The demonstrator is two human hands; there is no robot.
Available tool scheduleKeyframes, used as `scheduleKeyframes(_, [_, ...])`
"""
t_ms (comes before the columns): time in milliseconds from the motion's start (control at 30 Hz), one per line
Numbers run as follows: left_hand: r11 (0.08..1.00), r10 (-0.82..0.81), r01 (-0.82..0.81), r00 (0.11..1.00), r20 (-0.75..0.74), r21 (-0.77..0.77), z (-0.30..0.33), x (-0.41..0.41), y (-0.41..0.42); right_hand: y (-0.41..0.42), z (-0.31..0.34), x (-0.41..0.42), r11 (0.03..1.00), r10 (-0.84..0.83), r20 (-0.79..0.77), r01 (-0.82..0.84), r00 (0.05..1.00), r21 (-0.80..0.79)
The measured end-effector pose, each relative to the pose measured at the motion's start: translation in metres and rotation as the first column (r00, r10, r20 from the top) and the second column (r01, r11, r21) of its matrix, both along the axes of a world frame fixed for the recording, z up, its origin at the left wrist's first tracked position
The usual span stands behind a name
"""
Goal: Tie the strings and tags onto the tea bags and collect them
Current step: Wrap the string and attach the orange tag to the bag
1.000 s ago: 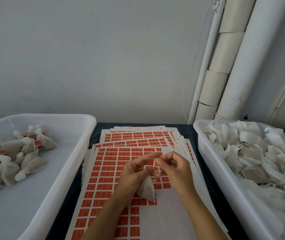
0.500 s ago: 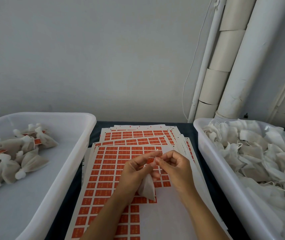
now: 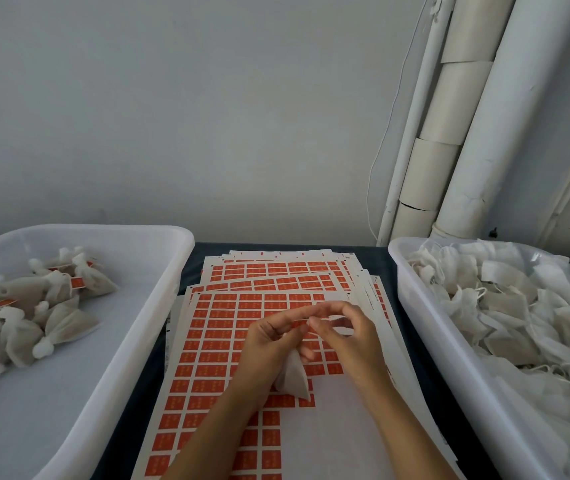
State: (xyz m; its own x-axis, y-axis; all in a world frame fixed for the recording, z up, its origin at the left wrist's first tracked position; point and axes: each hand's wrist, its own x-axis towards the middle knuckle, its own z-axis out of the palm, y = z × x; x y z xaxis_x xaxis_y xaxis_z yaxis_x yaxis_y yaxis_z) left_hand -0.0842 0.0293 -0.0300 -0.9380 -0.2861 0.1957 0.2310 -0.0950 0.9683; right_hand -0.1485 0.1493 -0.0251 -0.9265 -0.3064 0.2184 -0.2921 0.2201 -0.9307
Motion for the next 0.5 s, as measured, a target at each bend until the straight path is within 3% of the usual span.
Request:
scheduleKeyframes(200, [0.998,-0.045,0.044,0.999,-0.024,-0.036,0.0011,0.0005,0.0006,-0.0002,0.0018,0.0,0.997,0.074,0.105,-0.077,0.992,0.024])
scheduleKeyframes(333, [0.994,-0.078,0.076,0.997,-0.017,-0.081,0.0007,0.001,0.0023,-0.0006,0.0025,0.0022,0.997,0.064,0.134,-0.059,0.989,-0.041])
scheduleKeyframes(500, [0.998,-0.018,0.029,0.985,0.174,-0.062,0.0063,0.0039,0.0034,0.0026,0.0046,0.0044,0.992,0.085,0.066,-0.078,0.994,-0.103])
